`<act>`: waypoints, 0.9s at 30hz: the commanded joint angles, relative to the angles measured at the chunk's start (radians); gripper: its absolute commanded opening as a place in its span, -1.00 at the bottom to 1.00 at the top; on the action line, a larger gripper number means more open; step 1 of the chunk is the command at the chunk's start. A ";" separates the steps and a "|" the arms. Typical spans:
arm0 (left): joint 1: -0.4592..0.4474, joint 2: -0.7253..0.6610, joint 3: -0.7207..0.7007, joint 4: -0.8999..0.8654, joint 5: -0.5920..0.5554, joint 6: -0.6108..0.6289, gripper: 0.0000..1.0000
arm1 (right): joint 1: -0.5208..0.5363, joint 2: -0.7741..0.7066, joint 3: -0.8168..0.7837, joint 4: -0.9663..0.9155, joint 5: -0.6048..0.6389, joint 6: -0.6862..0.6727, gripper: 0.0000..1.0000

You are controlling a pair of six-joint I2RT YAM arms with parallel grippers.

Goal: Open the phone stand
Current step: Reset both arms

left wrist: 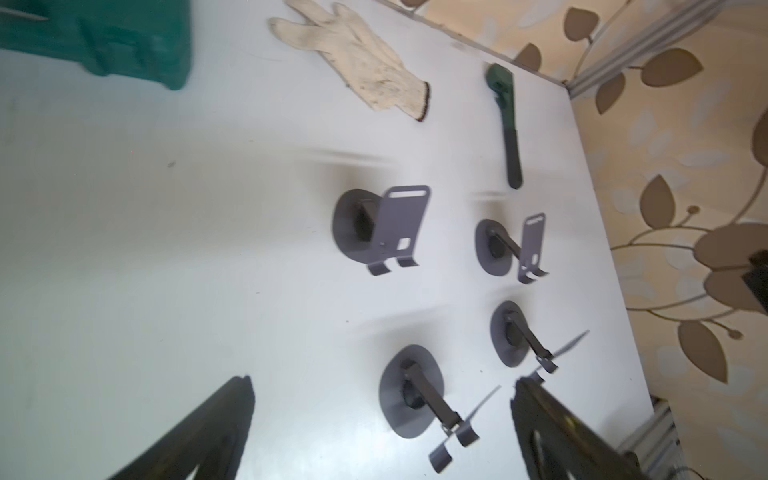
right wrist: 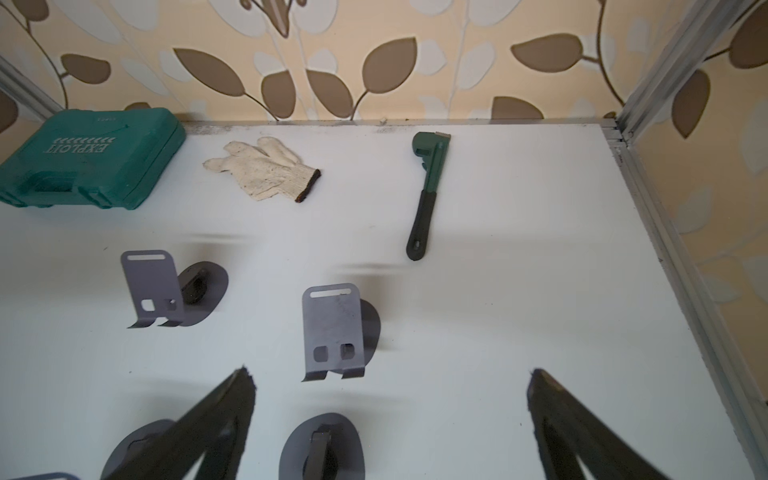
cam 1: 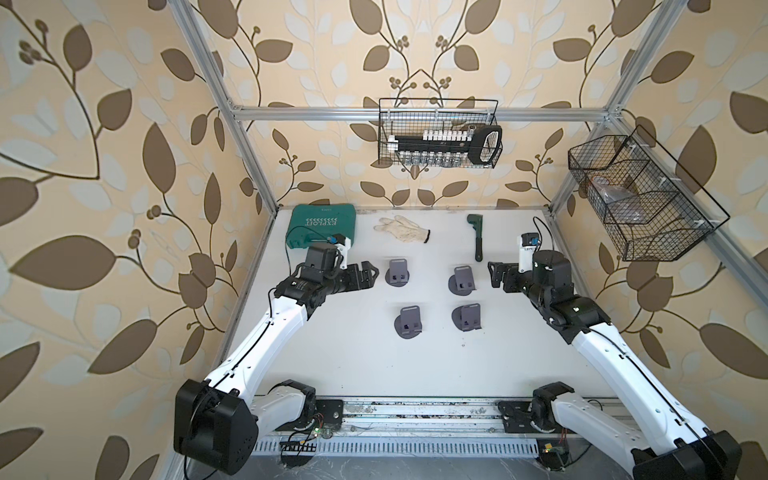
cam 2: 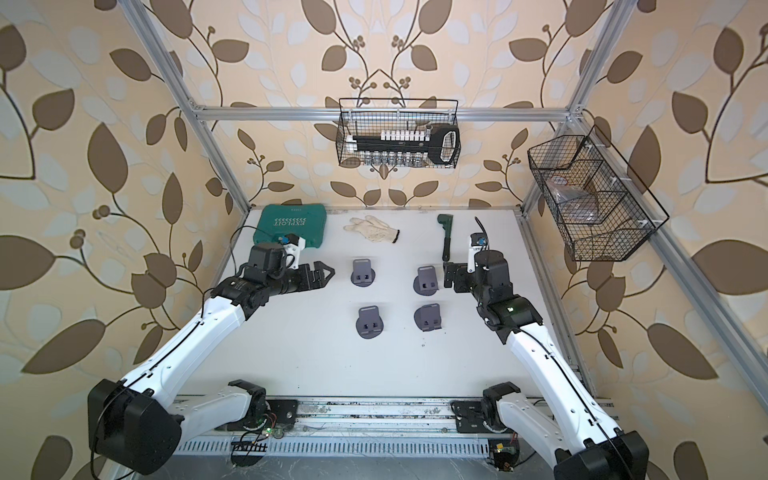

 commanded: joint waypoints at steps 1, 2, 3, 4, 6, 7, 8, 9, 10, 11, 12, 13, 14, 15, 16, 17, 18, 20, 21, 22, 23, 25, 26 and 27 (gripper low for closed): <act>0.107 -0.031 -0.081 0.157 -0.050 0.021 0.98 | -0.109 0.013 -0.069 0.194 -0.030 -0.015 0.96; 0.119 -0.026 -0.118 0.217 -0.080 0.045 0.98 | -0.131 0.036 -0.093 0.236 -0.029 0.000 0.96; 0.123 -0.013 -0.151 0.275 -0.106 0.085 0.98 | -0.149 0.066 -0.125 0.304 -0.028 0.007 0.96; 0.125 0.006 -0.171 0.310 -0.133 0.130 0.98 | -0.159 0.105 -0.153 0.372 -0.040 0.006 0.96; 0.151 0.079 -0.173 0.312 -0.196 0.201 0.98 | -0.163 0.193 -0.190 0.467 -0.045 -0.018 0.96; 0.169 0.097 -0.181 0.328 -0.201 0.225 0.98 | -0.163 0.235 -0.206 0.511 -0.039 -0.034 0.96; 0.190 0.104 -0.203 0.367 -0.197 0.243 0.98 | -0.164 0.271 -0.222 0.549 -0.012 -0.036 0.96; 0.206 0.101 -0.223 0.402 -0.195 0.263 0.98 | -0.171 0.290 -0.231 0.566 -0.006 -0.026 0.96; 0.213 0.101 -0.235 0.429 -0.205 0.276 0.98 | -0.175 0.302 -0.242 0.587 0.011 -0.026 0.96; 0.216 0.106 -0.249 0.464 -0.217 0.301 0.98 | -0.178 0.319 -0.254 0.607 0.033 -0.036 0.96; 0.216 0.126 -0.263 0.501 -0.227 0.323 0.98 | -0.188 0.339 -0.260 0.621 0.050 -0.048 0.96; 0.220 0.153 -0.266 0.522 -0.230 0.336 0.98 | -0.204 0.353 -0.261 0.630 0.045 -0.040 0.96; 0.225 0.192 -0.259 0.534 -0.226 0.344 0.98 | -0.221 0.370 -0.268 0.648 0.024 -0.033 0.96; 0.229 0.229 -0.255 0.553 -0.214 0.355 0.98 | -0.226 0.390 -0.275 0.672 0.039 -0.043 0.96; 0.231 0.256 -0.256 0.579 -0.199 0.359 0.98 | -0.226 0.408 -0.284 0.696 0.052 -0.048 0.96; 0.233 0.279 -0.266 0.629 -0.184 0.363 0.98 | -0.227 0.425 -0.303 0.752 0.051 -0.046 0.96; 0.233 0.301 -0.276 0.679 -0.176 0.368 0.98 | -0.227 0.436 -0.335 0.822 0.037 -0.060 0.96; 0.235 0.348 -0.290 0.761 -0.157 0.358 0.98 | -0.226 0.446 -0.341 0.862 0.005 -0.089 0.96; 0.234 0.367 -0.294 0.798 -0.138 0.370 0.98 | -0.224 0.448 -0.349 0.891 -0.017 -0.108 0.96; 0.234 0.382 -0.294 0.813 -0.129 0.373 0.98 | -0.224 0.454 -0.359 0.921 -0.021 -0.113 0.96; 0.234 0.399 -0.298 0.829 -0.127 0.372 0.98 | -0.224 0.468 -0.370 0.947 -0.016 -0.107 0.96; 0.235 0.394 -0.308 0.845 -0.128 0.374 0.98 | -0.226 0.526 -0.414 1.078 -0.023 -0.107 0.96; 0.235 0.381 -0.332 0.868 -0.129 0.374 0.98 | -0.226 0.540 -0.428 1.122 -0.049 -0.121 0.96; 0.233 0.363 -0.371 0.918 -0.142 0.374 0.98 | -0.226 0.532 -0.421 1.083 -0.050 -0.119 0.96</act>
